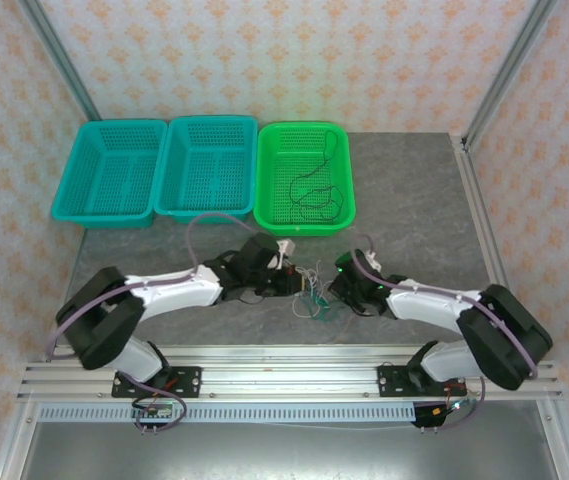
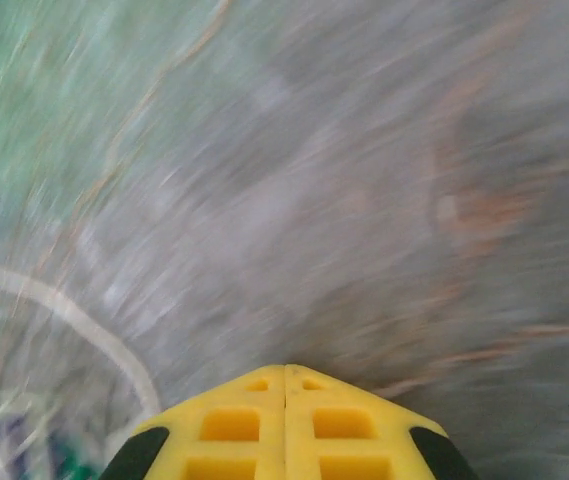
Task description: Untangle the cables
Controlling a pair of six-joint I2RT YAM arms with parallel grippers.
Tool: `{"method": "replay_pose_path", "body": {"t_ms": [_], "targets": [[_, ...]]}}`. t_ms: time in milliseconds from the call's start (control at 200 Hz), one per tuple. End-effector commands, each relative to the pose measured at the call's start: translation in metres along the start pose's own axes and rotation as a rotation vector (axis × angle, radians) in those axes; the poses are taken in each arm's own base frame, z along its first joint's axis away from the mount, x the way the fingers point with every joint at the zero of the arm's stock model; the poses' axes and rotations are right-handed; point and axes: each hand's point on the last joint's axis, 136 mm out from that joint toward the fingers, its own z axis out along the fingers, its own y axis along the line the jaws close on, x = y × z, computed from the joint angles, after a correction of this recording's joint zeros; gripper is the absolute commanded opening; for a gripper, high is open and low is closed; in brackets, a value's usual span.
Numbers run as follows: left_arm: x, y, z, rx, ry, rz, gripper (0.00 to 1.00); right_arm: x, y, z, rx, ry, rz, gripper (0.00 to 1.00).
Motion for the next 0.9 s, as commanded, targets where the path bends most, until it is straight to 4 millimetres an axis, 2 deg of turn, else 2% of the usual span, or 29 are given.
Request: {"method": "replay_pose_path", "body": {"t_ms": [0,90,140,205,275,345,405,490,591,631,706,771,836,896], "targets": [[-0.015,0.038,-0.032,-0.140,-0.067,0.023,0.00,-0.030,-0.077,-0.021,0.253,-0.190,0.148,0.00],[-0.021,0.060,-0.048,-0.187,-0.075,0.001,0.00,-0.049,-0.087,-0.043,0.268,-0.282,0.173,0.00],[-0.021,0.063,-0.051,-0.190,-0.073,0.007,0.00,-0.056,-0.082,-0.049,0.234,-0.306,0.159,0.00],[-0.020,0.062,-0.050,-0.186,-0.049,0.037,0.00,-0.062,-0.053,-0.052,0.110,-0.306,0.074,0.00],[-0.019,0.061,-0.046,-0.175,-0.028,0.063,0.00,-0.059,-0.002,-0.053,-0.113,-0.260,-0.052,0.18],[-0.018,0.064,-0.043,-0.179,-0.027,0.065,0.00,-0.046,0.042,-0.061,-0.294,-0.203,-0.167,0.38],[-0.019,0.068,-0.041,-0.192,-0.027,0.065,0.00,-0.032,0.068,-0.069,-0.367,-0.188,-0.290,0.47],[-0.020,0.069,-0.041,-0.200,-0.031,0.062,0.00,-0.007,0.097,-0.074,-0.426,-0.183,-0.508,0.55],[-0.021,0.068,-0.042,-0.197,-0.042,0.058,0.00,0.032,0.129,-0.073,-0.525,-0.154,-0.752,0.61],[-0.021,0.067,-0.043,-0.195,-0.043,0.060,0.00,0.047,0.139,-0.071,-0.559,-0.150,-0.855,0.62],[-0.021,0.065,-0.045,-0.190,-0.045,0.065,0.00,0.067,0.142,-0.052,-0.533,-0.166,-1.077,0.64],[-0.021,0.065,-0.047,-0.190,-0.050,0.068,0.00,0.068,0.147,-0.037,-0.487,-0.233,-1.216,0.69],[-0.020,0.065,-0.048,-0.190,-0.050,0.068,0.00,0.061,0.155,-0.027,-0.453,-0.300,-1.280,0.76],[-0.019,0.065,-0.049,-0.188,-0.050,0.070,0.00,0.066,0.164,-0.018,-0.463,-0.312,-1.353,0.78]]}}
